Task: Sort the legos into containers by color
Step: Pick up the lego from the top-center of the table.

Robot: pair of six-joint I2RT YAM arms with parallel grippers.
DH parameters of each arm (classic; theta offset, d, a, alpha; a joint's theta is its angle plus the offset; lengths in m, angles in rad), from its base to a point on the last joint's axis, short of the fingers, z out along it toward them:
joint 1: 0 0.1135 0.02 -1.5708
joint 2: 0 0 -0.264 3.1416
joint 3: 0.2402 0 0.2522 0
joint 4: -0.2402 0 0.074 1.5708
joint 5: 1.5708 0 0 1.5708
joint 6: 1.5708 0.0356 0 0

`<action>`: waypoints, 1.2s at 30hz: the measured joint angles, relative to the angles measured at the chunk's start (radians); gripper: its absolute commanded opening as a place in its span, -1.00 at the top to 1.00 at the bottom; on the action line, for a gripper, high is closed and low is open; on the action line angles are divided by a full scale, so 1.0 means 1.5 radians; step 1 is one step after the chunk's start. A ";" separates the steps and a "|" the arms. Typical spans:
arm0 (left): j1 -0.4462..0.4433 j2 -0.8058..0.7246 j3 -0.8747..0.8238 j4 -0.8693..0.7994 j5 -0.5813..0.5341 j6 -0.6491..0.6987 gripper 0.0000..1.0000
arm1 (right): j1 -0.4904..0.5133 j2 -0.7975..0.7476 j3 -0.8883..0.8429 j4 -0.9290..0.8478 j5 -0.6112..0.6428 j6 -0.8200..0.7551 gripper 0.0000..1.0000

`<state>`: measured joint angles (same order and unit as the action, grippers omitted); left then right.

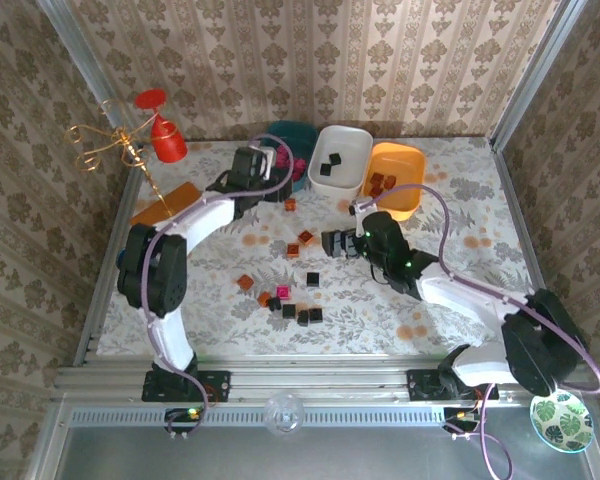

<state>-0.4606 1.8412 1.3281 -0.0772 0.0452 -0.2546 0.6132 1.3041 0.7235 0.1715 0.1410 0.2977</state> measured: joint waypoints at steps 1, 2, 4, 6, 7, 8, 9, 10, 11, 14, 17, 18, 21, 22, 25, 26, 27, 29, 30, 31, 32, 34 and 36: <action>-0.013 -0.004 -0.018 0.013 0.000 -0.001 -0.54 | 0.000 -0.018 -0.014 0.002 0.001 -0.005 -0.95; -0.025 -0.001 -0.029 0.022 0.000 -0.002 -0.54 | 0.000 -0.035 -0.032 0.007 0.001 -0.007 -0.95; -0.041 0.022 -0.034 0.027 0.000 -0.003 -0.55 | 0.000 -0.055 -0.068 0.024 -0.004 -0.011 -0.96; -0.047 0.058 -0.028 0.028 -0.003 -0.003 -0.56 | 0.000 -0.056 -0.091 0.029 -0.010 -0.013 -0.95; -0.047 0.080 -0.020 0.026 -0.006 -0.003 -0.56 | 0.000 -0.053 -0.097 0.028 -0.012 -0.014 -0.96; -0.047 0.103 -0.009 0.024 -0.011 -0.003 -0.55 | 0.000 -0.051 -0.099 0.027 -0.013 -0.016 -0.96; -0.047 0.121 0.002 0.023 -0.014 -0.003 -0.54 | 0.000 -0.050 -0.100 0.027 -0.014 -0.018 -0.95; -0.047 0.143 0.016 0.019 -0.019 -0.003 -0.52 | 0.000 -0.050 -0.100 0.029 -0.014 -0.020 -0.95; -0.046 0.161 0.032 0.012 -0.024 -0.003 -0.49 | 0.000 -0.050 -0.100 0.032 -0.014 -0.022 -0.95; -0.046 0.203 0.074 0.004 -0.036 -0.002 -0.40 | 0.000 -0.051 -0.100 0.035 -0.014 -0.024 -0.95; -0.046 0.230 0.116 -0.006 -0.048 -0.003 -0.29 | 0.000 -0.059 -0.108 0.038 -0.014 -0.025 -0.95; -0.046 0.237 0.132 -0.013 -0.048 -0.004 -0.25 | 0.000 -0.063 -0.110 0.038 -0.014 -0.027 -0.95; -0.046 0.252 0.166 -0.024 -0.048 -0.006 -0.07 | 0.000 -0.073 -0.114 0.038 -0.014 -0.028 -0.96; -0.046 0.253 0.170 -0.028 -0.048 -0.007 -0.01 | 0.000 -0.075 -0.114 0.038 -0.014 -0.030 -0.95; -0.046 0.253 0.173 -0.033 -0.049 -0.008 0.06 | 0.000 -0.076 -0.114 0.037 -0.014 -0.035 -0.95; -0.046 0.253 0.173 -0.034 -0.051 -0.008 0.07 | 0.000 -0.076 -0.114 0.037 -0.014 -0.037 -0.96; -0.046 0.253 0.172 -0.036 -0.051 -0.008 0.06 | 0.000 -0.076 -0.114 0.037 -0.014 -0.038 -0.95; -0.046 0.253 0.172 -0.037 -0.053 -0.008 0.00 | 0.000 -0.076 -0.114 0.037 -0.014 -0.040 -0.95; -0.046 0.253 0.172 -0.039 -0.053 -0.008 -0.02 | 0.000 -0.076 -0.114 0.037 -0.014 -0.040 -0.95; -0.046 0.253 0.172 -0.042 -0.054 -0.008 -0.03 | 0.000 -0.076 -0.114 0.037 -0.014 -0.040 -0.96; -0.046 0.253 0.172 -0.046 -0.055 -0.008 -0.03 | 0.000 -0.076 -0.114 0.037 -0.014 -0.040 -0.95; -0.046 0.253 0.172 -0.054 -0.056 -0.008 -0.01 | 0.000 -0.076 -0.114 0.037 -0.014 -0.040 -0.95; -0.046 0.253 0.172 -0.062 -0.056 -0.008 0.05 | 0.000 -0.076 -0.114 0.037 -0.014 -0.040 -0.95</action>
<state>-0.5301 2.2211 1.5867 -0.1707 -0.0391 -0.2661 0.6132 1.1900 0.5529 0.2268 0.1200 0.2375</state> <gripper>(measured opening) 0.497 0.977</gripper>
